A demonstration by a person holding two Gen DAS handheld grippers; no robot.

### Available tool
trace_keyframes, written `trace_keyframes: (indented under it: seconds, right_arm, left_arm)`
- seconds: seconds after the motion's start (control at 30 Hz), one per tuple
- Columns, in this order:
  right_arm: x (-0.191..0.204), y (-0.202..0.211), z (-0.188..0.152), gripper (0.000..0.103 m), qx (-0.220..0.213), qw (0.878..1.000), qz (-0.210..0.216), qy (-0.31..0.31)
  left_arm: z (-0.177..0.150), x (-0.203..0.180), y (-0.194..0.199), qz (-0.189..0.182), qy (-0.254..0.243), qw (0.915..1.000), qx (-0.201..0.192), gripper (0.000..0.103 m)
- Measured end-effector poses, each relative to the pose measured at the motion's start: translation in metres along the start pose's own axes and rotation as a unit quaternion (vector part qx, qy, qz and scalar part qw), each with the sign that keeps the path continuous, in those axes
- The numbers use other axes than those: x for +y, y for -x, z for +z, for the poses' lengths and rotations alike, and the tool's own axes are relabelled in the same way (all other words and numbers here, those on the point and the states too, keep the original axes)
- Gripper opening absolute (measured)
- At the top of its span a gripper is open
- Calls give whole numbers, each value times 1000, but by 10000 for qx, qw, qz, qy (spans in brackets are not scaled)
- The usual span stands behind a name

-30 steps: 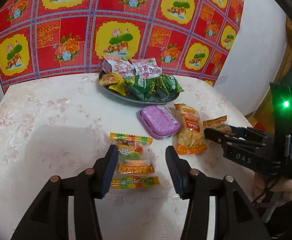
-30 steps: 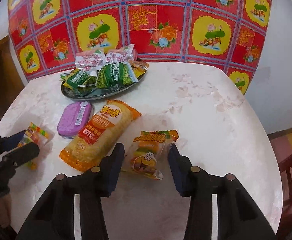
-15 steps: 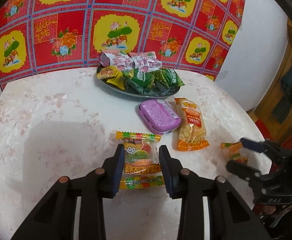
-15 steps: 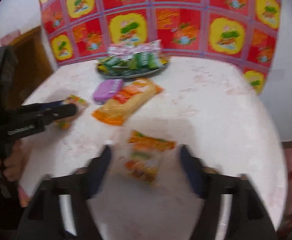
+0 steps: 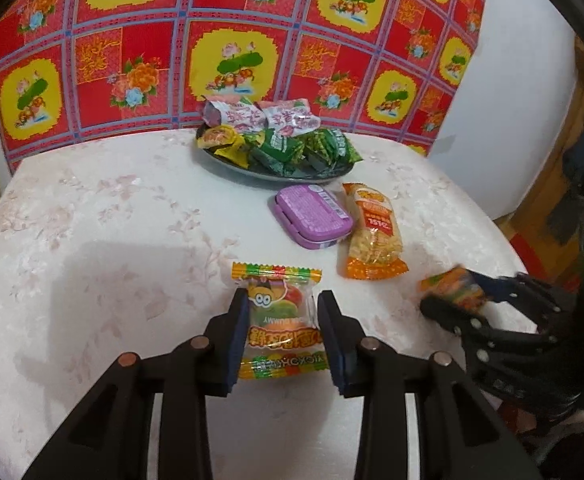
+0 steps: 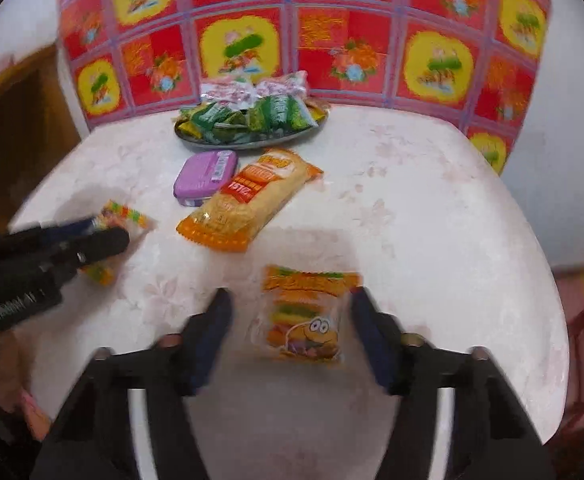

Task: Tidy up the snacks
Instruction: 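Grasp a rainbow-topped gummy bag with the left tool while the right tool grasps an orange-topped gummy bag, then carry both gummy candy bags over the plate with both tools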

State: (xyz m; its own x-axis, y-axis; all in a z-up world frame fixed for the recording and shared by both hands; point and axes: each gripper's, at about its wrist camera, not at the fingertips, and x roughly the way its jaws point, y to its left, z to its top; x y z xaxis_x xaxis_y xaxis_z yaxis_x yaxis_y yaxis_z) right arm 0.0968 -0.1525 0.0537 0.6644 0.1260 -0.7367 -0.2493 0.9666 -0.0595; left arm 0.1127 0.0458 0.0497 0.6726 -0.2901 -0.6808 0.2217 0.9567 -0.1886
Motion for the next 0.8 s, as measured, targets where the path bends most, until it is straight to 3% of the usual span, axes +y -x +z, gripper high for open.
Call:
trace_keyframes:
  seconds: [0.07, 0.23, 0.37, 0.47, 0.67, 0.8]
  right_arm:
    - [2, 1, -2, 43, -89, 9996, 216, 139]
    - [-6, 5, -3, 43, -119, 9932, 1154, 2]
    - [2, 3, -3, 46, -69, 9953, 929, 283]
    - [4, 4, -2, 47, -88, 9961, 835, 272]
    - [5, 7, -9, 48, -174, 9964, 733, 394]
    - [-2, 8, -11, 45, -310, 9951, 916, 220]
  left_arm:
    - [2, 6, 1, -292, 127, 9995, 31, 36]
    - [2, 4, -1, -262, 126, 9995, 101, 36]
    - [-4, -2, 4, -13, 42, 10000, 14, 37]
    - [-6, -6, 4, 195, -32, 9998, -8, 47]
    - [-6, -8, 1, 416, -45, 9991, 41, 47]
    - [-10, -17, 4, 574, -296, 9979, -93, 40]
